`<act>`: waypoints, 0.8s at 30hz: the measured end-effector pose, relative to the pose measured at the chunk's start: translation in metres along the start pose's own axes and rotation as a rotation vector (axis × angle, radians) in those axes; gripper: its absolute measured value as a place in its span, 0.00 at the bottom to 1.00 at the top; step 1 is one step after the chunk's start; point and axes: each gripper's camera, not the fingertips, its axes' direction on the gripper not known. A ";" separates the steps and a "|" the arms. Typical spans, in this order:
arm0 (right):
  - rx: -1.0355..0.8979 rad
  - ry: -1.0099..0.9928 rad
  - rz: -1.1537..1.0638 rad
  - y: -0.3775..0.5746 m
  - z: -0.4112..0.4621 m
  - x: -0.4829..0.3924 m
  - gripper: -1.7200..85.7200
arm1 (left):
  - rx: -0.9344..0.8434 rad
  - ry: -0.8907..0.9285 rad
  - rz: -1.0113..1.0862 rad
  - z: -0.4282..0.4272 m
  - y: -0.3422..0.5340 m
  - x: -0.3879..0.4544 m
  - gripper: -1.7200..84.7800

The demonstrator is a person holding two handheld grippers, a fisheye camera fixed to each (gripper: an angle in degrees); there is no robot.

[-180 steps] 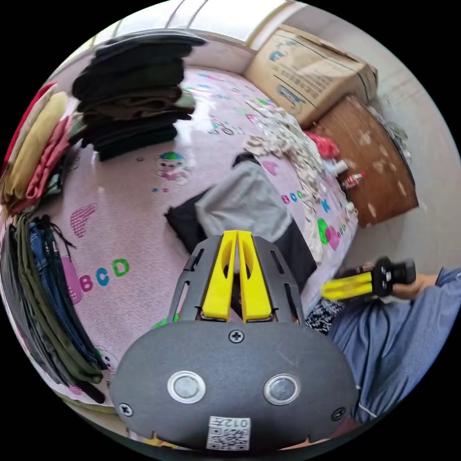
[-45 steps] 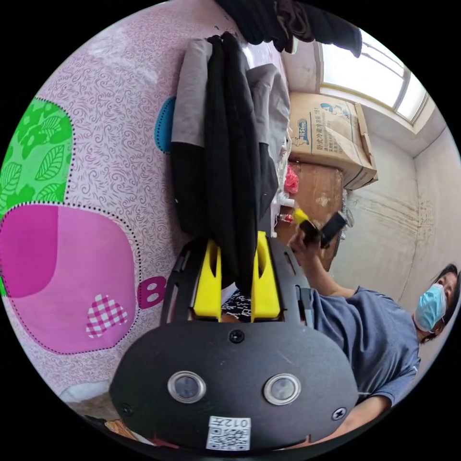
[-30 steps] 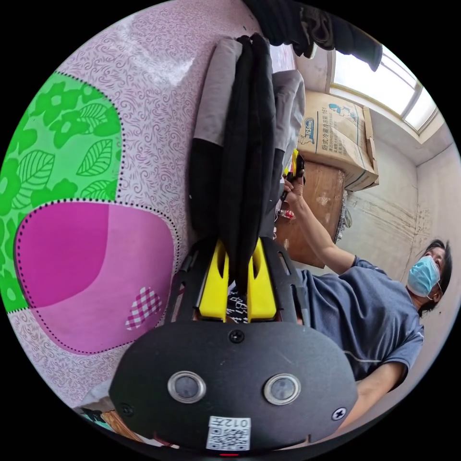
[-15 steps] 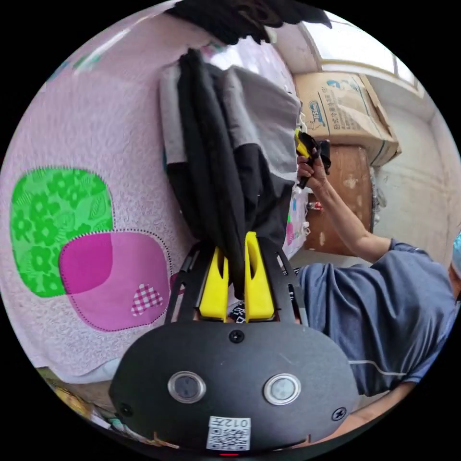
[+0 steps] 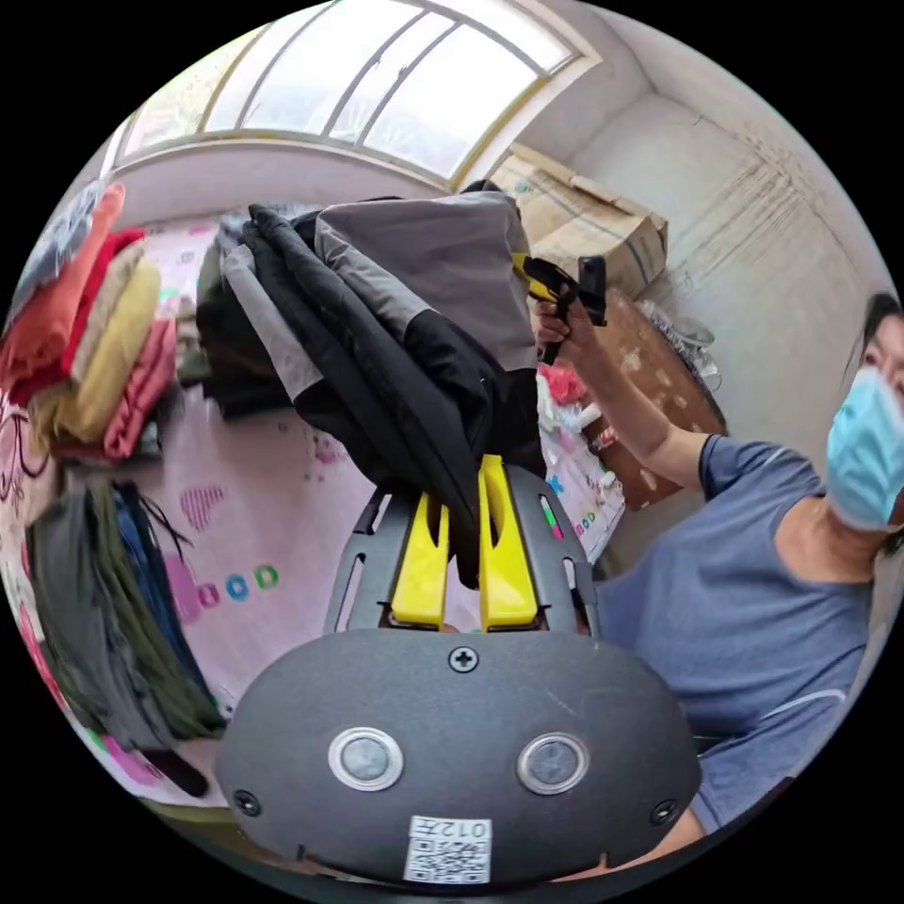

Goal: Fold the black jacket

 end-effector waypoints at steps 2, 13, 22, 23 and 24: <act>0.009 0.029 0.000 -0.077 0.019 0.027 0.03 | 0.041 0.035 0.019 -0.042 -0.066 -0.016 0.11; -0.117 0.283 0.123 -0.255 0.181 0.217 0.03 | 0.063 0.317 -0.246 -0.061 -0.244 -0.195 0.12; 0.122 0.082 0.505 -0.180 0.234 0.358 0.06 | 0.325 0.708 -0.324 -0.016 -0.187 -0.270 0.11; 0.138 0.110 0.487 -0.179 0.233 0.352 0.06 | 0.334 0.709 -0.292 -0.020 -0.186 -0.265 0.11; 0.140 0.130 0.474 -0.180 0.232 0.347 0.06 | 0.337 0.702 -0.281 -0.022 -0.185 -0.262 0.11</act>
